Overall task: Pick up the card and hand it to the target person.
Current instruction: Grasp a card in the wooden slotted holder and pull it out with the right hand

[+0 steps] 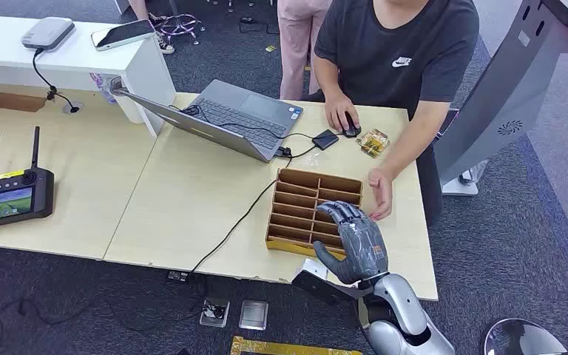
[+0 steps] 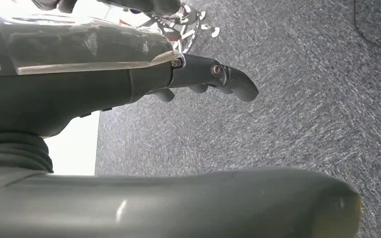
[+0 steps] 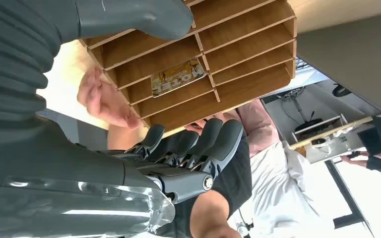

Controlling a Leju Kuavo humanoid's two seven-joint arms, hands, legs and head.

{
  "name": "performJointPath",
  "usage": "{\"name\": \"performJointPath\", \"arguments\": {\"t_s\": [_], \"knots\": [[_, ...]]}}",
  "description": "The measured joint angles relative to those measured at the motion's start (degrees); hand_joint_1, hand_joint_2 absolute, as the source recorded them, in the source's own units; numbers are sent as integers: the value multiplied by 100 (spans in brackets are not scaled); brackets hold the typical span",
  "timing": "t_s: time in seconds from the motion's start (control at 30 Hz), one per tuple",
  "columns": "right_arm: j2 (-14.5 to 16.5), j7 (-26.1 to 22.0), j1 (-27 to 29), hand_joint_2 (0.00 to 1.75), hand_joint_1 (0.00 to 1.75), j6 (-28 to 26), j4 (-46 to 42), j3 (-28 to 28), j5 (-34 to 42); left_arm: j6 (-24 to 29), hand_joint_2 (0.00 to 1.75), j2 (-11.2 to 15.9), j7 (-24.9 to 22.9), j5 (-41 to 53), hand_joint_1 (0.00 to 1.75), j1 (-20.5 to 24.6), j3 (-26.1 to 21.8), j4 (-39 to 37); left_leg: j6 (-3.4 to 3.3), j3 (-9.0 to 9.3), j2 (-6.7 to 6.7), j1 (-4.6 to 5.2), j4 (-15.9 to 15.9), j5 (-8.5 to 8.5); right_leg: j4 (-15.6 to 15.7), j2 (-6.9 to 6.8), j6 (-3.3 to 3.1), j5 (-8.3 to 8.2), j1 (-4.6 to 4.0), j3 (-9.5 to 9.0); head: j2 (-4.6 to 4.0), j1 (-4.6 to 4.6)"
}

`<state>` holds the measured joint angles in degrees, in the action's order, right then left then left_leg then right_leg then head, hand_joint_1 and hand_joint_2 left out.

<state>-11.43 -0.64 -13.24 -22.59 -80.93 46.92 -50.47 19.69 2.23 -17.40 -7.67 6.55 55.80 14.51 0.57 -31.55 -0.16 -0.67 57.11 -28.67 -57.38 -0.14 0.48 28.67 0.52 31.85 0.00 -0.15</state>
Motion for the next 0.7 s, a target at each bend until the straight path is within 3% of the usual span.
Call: {"name": "performJointPath", "arguments": {"t_s": [0.7], "knots": [[184,-343,-480,175,70,-399,1107,9,283,-95,0,0,-45,83,0,67,7,0,0,0,0,0,0,0,-1,0,0,0,0,0,0,2]]}}
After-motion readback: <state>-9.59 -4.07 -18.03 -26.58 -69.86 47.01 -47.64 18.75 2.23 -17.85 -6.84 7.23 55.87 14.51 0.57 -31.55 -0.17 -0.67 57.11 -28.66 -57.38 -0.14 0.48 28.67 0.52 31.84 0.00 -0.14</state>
